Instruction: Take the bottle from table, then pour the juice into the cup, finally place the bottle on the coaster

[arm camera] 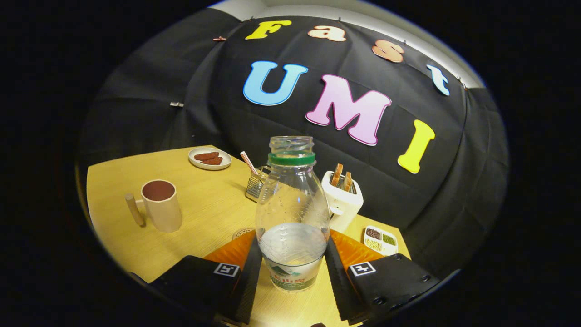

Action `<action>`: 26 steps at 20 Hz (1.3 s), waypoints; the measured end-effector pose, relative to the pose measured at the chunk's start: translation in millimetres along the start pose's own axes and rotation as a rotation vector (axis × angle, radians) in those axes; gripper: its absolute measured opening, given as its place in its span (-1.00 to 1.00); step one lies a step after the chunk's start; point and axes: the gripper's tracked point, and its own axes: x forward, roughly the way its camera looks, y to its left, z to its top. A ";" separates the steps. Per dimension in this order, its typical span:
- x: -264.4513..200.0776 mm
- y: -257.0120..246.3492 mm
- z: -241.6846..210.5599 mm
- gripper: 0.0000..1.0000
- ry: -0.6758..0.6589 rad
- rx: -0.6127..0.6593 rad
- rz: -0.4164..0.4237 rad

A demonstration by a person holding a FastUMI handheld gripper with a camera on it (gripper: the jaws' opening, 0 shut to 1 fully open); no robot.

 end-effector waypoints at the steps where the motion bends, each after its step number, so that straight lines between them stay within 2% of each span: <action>1: 2.6 1.7 5.6 0.45 0.002 -0.024 0.000; 10: 24.1 18.7 12.8 0.45 0.061 -0.293 -0.040; 19: 37.8 56.8 27.3 0.44 0.037 -0.549 -0.004; 26: 48.2 94.2 36.0 0.44 -0.005 -0.697 0.053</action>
